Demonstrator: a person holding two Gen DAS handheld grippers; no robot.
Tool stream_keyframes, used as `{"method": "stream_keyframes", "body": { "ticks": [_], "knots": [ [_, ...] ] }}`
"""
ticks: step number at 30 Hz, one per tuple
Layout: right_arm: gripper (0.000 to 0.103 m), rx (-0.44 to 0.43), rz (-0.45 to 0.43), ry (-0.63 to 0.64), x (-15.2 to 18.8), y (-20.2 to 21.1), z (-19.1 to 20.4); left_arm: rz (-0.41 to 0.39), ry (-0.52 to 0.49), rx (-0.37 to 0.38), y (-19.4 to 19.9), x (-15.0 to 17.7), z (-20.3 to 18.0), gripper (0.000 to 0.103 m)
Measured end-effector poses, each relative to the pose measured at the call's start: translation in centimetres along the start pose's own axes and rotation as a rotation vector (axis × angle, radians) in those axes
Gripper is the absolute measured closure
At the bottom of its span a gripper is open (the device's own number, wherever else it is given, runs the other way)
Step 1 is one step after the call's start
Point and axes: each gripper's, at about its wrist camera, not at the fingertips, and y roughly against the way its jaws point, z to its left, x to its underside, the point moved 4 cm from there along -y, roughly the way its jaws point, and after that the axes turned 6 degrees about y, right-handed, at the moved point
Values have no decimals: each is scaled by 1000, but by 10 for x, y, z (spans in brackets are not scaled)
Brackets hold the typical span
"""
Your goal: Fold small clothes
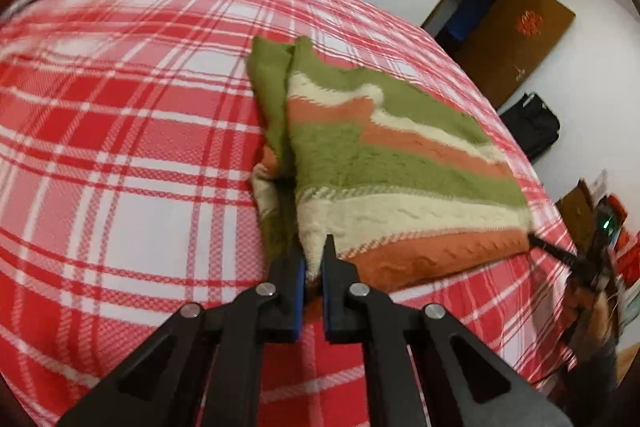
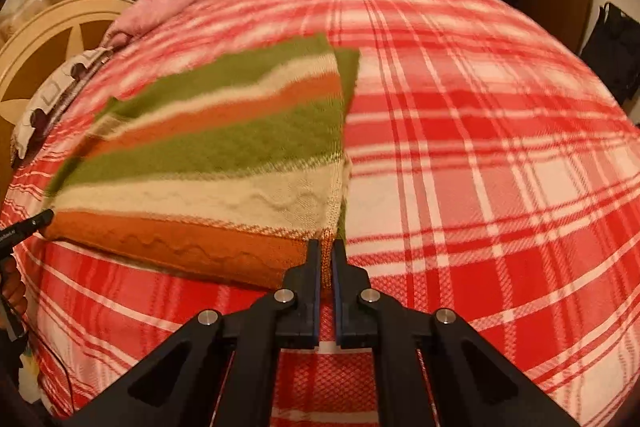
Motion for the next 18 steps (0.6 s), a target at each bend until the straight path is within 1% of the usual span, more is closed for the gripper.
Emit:
{"method": "stream_keyframes", "body": {
  "ticks": [2,4,5,6,7,8,10,11,13,14,16,17,18],
  "knots": [
    [99,0,-1,-8,0,1,-1,1,4,0,0,-1,1,88],
    [99,16,16,6,0,3,0,-2,-13,-20,4,0,-1,88],
    [99,50,26,34,-1,6,2,-7,-27,-36,7,0,-3,80],
    [99,92,27,62,-1,9,5,-18,-42,-64,10,0,-4,57],
    [99,139,23,90,-4,13,9,-48,-60,-116,17,-1,-4,45],
    [98,174,17,108,-6,17,13,-78,-66,-129,23,-1,-3,35],
    [98,218,-20,144,-16,27,25,-119,-89,-131,30,-2,-6,34],
    [98,224,-37,160,-20,30,32,-125,-112,-158,30,-3,-6,34],
    [98,204,-71,190,-32,33,50,-117,-124,-201,25,-6,-4,34],
    [97,174,-81,203,-38,32,60,-108,-125,-216,22,-7,-3,34],
    [85,127,-86,226,-44,24,75,-87,-117,-247,15,-9,1,34],
    [66,118,-86,240,-47,19,83,-76,-112,-255,10,-10,4,34],
    [51,108,-84,248,-49,13,88,-67,-109,-264,7,-11,5,34]
  ]
}}
